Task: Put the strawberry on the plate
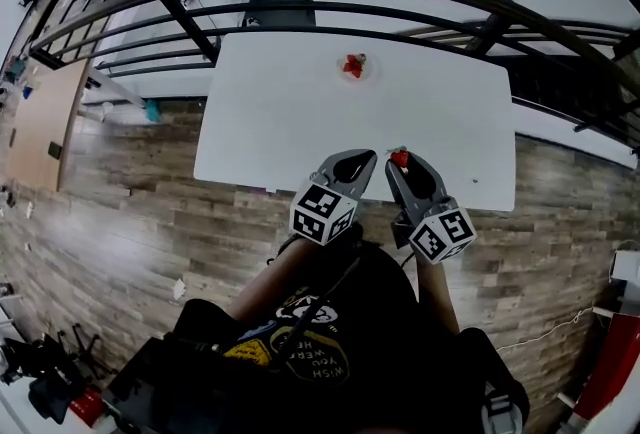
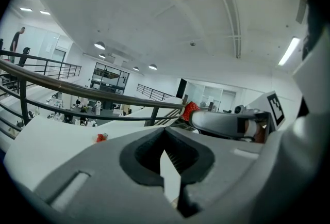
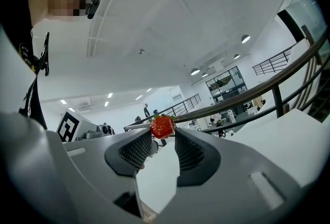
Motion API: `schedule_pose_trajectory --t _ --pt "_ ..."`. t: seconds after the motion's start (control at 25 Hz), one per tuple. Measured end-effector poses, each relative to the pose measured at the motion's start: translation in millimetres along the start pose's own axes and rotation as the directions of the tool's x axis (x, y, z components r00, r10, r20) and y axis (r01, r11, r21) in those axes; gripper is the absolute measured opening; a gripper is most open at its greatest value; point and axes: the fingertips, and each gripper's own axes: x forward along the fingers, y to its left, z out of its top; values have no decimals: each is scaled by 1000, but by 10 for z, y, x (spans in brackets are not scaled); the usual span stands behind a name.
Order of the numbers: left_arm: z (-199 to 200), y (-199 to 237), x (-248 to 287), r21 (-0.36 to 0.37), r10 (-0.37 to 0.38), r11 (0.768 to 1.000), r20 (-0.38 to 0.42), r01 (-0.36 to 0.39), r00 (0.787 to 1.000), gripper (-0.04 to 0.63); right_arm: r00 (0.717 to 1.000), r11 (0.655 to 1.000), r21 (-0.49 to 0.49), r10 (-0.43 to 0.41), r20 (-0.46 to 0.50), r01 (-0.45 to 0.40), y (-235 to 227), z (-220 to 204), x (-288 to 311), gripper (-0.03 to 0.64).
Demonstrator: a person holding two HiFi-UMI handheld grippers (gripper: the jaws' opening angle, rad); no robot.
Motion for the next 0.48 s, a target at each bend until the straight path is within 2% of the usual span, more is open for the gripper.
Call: schedule_pose_trajectory --t 0.28,0.48 --pt "158 548 16 -50 -7 999 6 7 1000 0 999 999 -24 -37 -6 37 -55 40 458 146" --pt "201 795 25 -48 -34 998 13 34 999 0 998 998 -27 -61 -13 60 -57 -39 681 147"
